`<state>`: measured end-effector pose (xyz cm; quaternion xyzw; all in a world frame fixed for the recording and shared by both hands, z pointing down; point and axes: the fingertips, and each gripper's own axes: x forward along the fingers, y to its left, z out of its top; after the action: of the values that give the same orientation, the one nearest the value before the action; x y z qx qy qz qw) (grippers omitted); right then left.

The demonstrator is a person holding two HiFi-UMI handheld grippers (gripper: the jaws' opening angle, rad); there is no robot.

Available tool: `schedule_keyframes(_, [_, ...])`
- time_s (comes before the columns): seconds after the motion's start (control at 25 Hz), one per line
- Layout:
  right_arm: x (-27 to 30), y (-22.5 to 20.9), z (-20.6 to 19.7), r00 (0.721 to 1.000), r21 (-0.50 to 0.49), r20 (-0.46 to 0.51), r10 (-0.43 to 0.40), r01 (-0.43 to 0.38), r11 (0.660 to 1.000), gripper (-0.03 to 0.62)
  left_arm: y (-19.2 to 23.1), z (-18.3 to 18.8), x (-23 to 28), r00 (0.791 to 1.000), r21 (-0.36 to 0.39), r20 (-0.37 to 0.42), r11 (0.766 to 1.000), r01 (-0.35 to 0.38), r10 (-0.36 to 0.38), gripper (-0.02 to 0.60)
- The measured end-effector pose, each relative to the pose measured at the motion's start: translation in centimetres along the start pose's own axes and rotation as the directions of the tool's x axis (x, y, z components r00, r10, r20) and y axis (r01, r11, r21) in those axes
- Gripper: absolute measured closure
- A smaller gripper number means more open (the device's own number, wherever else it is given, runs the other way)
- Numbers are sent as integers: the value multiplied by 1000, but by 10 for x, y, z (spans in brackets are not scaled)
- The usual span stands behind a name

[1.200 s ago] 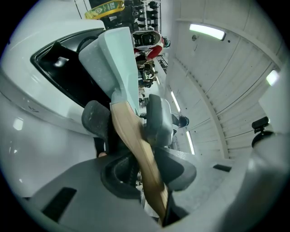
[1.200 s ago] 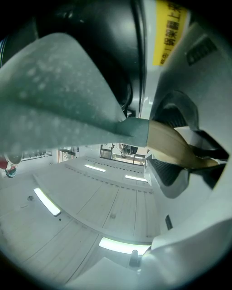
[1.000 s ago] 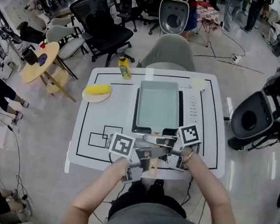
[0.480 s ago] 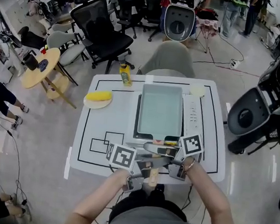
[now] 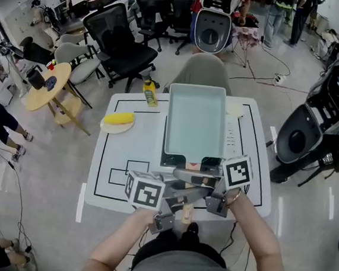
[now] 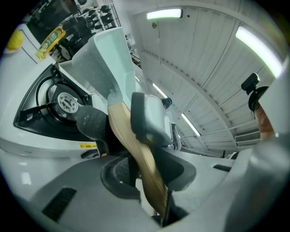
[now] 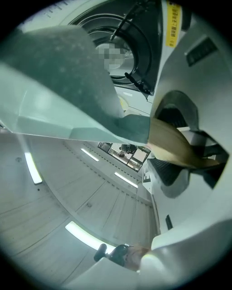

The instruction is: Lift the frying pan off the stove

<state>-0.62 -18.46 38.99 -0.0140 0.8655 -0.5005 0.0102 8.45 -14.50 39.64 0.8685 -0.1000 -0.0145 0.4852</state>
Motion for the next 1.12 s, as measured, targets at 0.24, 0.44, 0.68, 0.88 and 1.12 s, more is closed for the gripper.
schedule_keyframes(0.24, [-2, 15, 6, 999, -73, 9, -35, 35, 997, 405, -19, 6, -2, 1000, 82, 10, 997, 17, -18, 483])
schedule_keyframes(0.44, [-2, 30, 8, 999, -107, 20, -37, 39, 993, 405, -31, 7, -4, 999, 118, 16, 992, 39, -41, 483])
schedule_keyframes(0.68, [-1, 41, 9, 999, -143, 24, -43, 46, 989, 407, -41, 9, -6, 998, 156, 18, 986, 49, -53, 483])
schedule_keyframes(0.88, [-1, 46, 10, 999, -158, 25, -47, 50, 986, 407, -45, 9, -7, 998, 170, 22, 984, 57, -62, 483])
schedule_keyframes(1.12, [1, 47, 11, 998, -173, 21, -54, 57, 983, 408, -46, 10, -9, 998, 184, 25, 981, 60, -66, 483])
